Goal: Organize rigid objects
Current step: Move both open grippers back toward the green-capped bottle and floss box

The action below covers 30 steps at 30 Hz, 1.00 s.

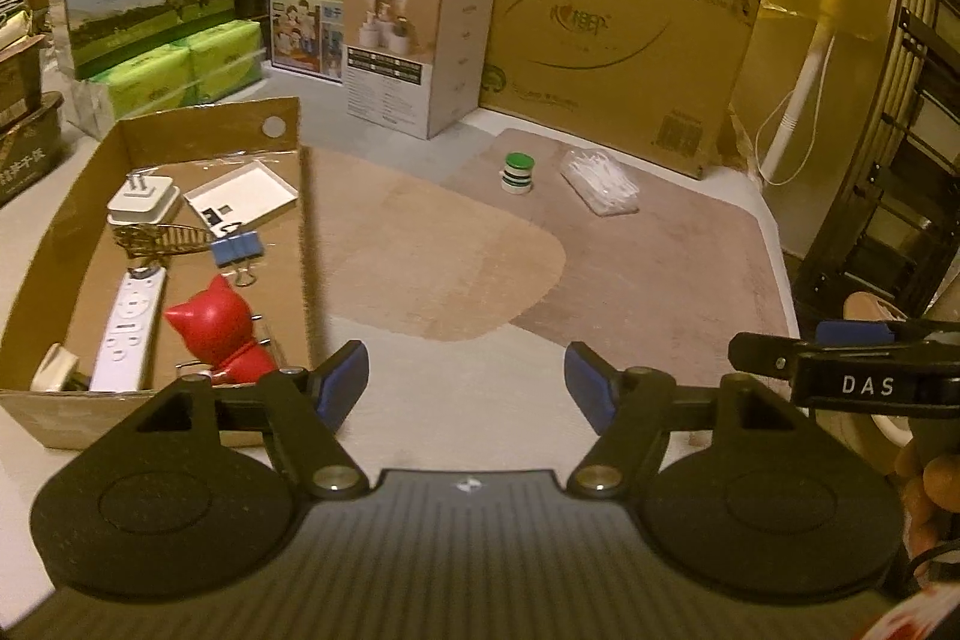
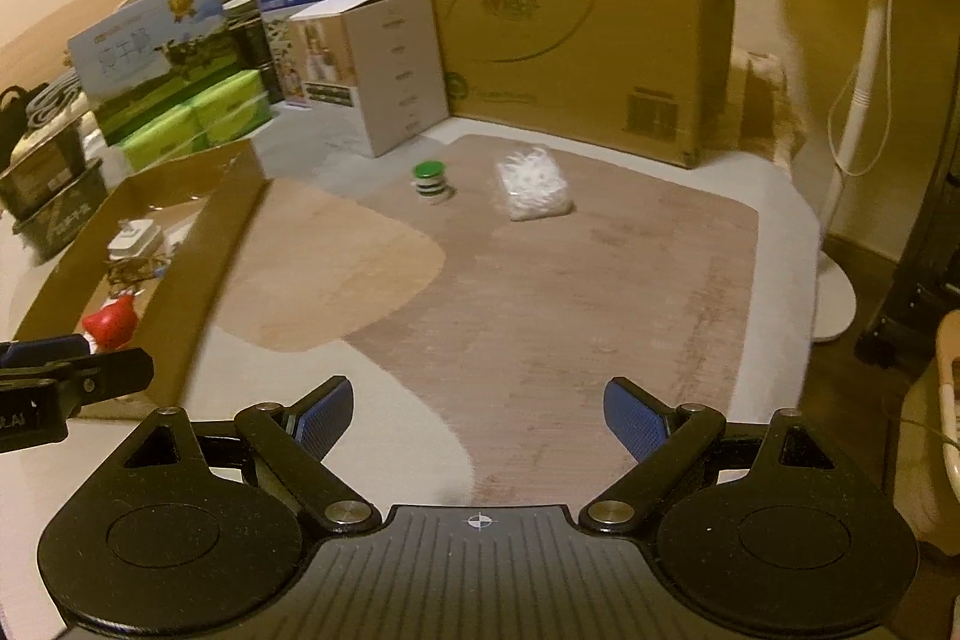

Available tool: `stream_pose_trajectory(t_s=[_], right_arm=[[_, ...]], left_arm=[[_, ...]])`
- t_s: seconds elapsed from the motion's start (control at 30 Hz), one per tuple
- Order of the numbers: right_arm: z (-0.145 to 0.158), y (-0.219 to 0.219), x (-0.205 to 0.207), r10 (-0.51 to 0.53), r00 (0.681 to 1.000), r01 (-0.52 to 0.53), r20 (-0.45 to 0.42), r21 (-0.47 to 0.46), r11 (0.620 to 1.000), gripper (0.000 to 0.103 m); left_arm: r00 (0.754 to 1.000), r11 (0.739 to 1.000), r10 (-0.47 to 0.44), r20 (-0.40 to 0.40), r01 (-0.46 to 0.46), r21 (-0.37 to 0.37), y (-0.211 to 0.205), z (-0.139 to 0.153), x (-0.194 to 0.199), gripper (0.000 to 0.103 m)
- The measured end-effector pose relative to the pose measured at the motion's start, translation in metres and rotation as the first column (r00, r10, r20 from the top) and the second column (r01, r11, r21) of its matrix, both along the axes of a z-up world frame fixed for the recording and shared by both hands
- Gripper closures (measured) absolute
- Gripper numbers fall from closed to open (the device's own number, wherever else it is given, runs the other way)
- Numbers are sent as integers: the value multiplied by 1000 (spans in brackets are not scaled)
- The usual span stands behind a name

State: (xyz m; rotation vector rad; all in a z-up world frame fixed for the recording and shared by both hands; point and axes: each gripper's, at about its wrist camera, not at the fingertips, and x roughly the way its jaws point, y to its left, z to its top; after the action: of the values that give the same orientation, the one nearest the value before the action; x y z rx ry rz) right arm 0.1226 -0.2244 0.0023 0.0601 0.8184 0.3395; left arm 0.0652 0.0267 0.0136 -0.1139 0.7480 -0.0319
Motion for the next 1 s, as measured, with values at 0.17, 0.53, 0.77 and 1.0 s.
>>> stream_pose_trajectory(t_s=[0.17, 0.53, 0.77, 1.0], right_arm=[[-1, -10, 4, -23, 1000, 23, 2, -4, 1000, 13], [-2, -27, 17, -52, 999, 51, 15, 3, 999, 13], [-4, -31, 32, -49, 999, 49, 24, -2, 999, 13], [-8, -31, 57, -29, 999, 29, 31, -9, 1000, 13]], left_arm=[[1000, 1000, -8, 0, 8, -1, -8, -4, 9, 30], [1000, 1000, -15, -7, 15, -6, -19, -10, 31, 22], [1000, 999, -25, -11, 25, -22, -24, -14, 53, 21], [1000, 1000, -5, 20, 6, -16, -25, -15, 75, 21]])
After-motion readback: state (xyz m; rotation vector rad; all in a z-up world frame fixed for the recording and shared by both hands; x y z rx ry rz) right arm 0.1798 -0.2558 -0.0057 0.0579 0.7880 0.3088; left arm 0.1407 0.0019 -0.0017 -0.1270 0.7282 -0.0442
